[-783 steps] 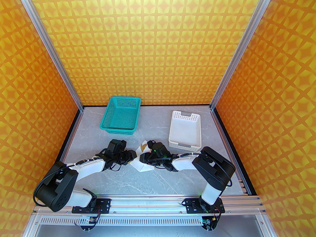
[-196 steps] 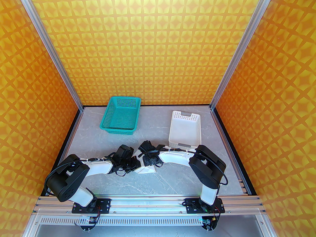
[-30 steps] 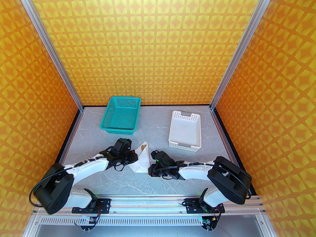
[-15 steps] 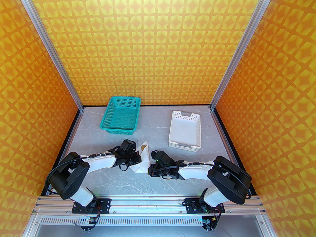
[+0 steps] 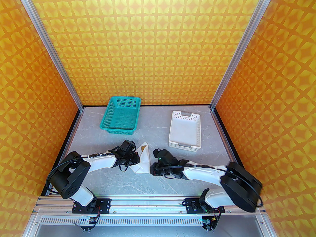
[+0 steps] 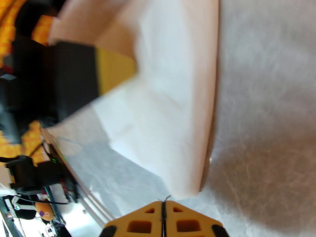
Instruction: Place the utensils on the paper napkin and roll it up
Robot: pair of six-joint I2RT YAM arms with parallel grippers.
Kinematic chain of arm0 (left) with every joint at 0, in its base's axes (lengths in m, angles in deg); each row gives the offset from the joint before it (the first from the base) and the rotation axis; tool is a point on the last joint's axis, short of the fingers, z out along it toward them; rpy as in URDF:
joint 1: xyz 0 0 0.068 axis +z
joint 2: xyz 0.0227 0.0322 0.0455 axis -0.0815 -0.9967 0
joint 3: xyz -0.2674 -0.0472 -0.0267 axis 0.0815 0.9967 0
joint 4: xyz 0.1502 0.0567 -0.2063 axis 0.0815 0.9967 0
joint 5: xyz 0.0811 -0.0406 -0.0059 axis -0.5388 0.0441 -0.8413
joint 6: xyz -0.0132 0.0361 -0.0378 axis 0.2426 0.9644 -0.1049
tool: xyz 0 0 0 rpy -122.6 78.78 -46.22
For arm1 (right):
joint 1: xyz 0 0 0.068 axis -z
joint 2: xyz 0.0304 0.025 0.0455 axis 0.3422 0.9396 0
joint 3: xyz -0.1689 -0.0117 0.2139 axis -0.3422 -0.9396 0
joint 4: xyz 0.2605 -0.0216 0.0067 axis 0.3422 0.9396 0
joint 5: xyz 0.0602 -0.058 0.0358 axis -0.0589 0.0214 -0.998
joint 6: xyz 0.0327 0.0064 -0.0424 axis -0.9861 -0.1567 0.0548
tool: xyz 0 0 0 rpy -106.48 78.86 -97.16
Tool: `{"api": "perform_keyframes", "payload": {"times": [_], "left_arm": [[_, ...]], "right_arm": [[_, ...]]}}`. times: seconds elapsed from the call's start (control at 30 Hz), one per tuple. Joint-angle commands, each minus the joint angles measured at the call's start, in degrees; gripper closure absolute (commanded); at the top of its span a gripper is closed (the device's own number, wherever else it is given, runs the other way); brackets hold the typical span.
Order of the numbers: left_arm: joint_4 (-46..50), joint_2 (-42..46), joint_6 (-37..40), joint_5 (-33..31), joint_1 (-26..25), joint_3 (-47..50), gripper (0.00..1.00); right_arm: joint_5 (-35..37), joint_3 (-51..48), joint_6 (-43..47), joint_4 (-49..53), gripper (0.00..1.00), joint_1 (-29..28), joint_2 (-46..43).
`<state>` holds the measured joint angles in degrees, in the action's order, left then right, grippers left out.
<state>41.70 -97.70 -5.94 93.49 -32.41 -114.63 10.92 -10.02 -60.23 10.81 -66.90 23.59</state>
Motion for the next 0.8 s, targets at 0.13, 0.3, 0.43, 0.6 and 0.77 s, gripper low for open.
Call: {"api": "perform_keyframes", "payload": {"times": [0.13,0.3,0.43,0.6,0.77], "left_arm": [[1.7,-0.7,0.2,-1.2,0.4,0.9,1.00],[2.1,-1.0,0.1,-1.5,0.4,0.7,1.00],[2.4,-1.2,0.0,-1.6,0.4,0.7,1.00],[2.7,-1.1,0.0,-1.8,0.4,0.6,1.00],[3.1,-1.1,0.1,-2.0,0.4,0.5,1.00]], "right_arm": [[-2.6,-1.2,-0.7,-1.8,0.97,1.0,0.2],[-4.7,-2.5,-2.1,-6.8,0.99,1.0,3.6],[-5.4,-3.1,-2.4,-8.5,0.99,0.9,6.7],[-4.8,-3.5,-2.5,-9.6,0.99,0.9,8.1],[-3.8,-3.4,-2.0,-8.6,0.99,0.9,8.8]]}}
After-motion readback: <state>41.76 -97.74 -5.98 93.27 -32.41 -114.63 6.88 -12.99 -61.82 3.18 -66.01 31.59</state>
